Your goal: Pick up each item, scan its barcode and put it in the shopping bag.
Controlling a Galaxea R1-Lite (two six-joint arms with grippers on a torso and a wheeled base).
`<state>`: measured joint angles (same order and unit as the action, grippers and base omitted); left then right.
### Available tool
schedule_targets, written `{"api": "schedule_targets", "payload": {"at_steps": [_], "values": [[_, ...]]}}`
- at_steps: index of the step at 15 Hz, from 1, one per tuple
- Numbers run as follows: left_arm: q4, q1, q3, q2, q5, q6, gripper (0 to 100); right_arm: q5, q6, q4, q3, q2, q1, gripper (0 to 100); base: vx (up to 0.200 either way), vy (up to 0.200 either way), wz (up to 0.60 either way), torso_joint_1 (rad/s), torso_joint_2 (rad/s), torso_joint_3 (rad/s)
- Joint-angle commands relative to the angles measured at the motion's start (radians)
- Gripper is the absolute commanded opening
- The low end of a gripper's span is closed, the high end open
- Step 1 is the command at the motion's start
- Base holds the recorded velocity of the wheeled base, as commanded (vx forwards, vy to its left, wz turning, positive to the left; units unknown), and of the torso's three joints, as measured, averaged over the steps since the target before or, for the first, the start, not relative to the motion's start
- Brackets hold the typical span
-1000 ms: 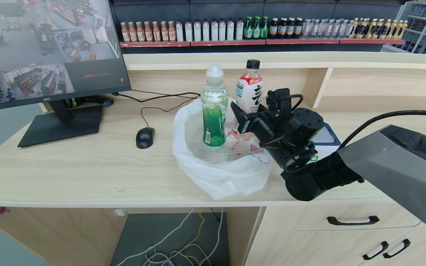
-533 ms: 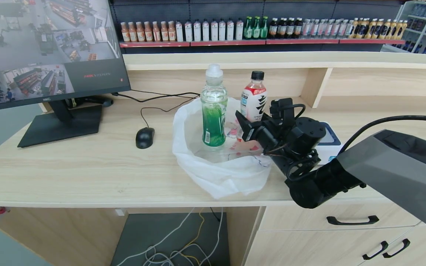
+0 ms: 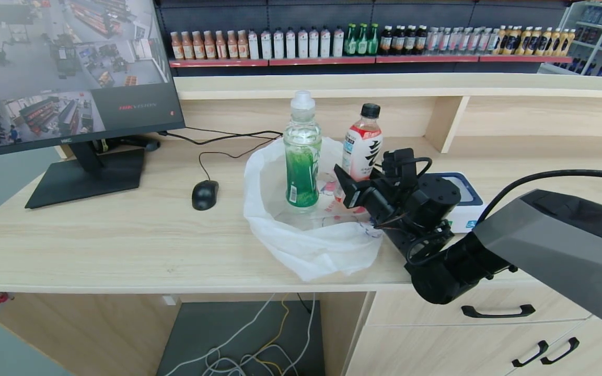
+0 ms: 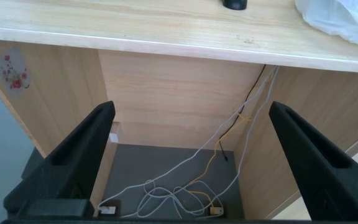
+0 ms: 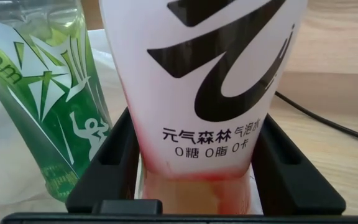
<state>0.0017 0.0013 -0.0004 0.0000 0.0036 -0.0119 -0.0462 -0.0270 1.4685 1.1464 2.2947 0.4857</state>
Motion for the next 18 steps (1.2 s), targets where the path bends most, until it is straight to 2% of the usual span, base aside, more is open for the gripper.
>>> {"api": "schedule_targets", "payload": {"at_steps": [1, 11, 18], "values": [[0.0, 0.0, 0.0, 0.0, 0.001, 0.0, 100, 0.0, -0.001, -0.002, 0.0, 0.006, 0.001, 0, 0.0, 0.0, 0.0, 0.0, 0.0, 0.0], [0.0, 0.0, -0.001, 0.0, 0.001, 0.0, 100, 0.0, -0.004, 0.001, 0.0, 0.005, 0.001, 0, 0.0, 0.0, 0.0, 0.0, 0.0, 0.0], [0.0, 0.0, 0.0, 0.0, -0.001, 0.0, 100, 0.011, 0.047, -0.01, 0.009, -0.003, 0.005, 0, 0.0, 0.0, 0.0, 0.0, 0.0, 0.0]]}}
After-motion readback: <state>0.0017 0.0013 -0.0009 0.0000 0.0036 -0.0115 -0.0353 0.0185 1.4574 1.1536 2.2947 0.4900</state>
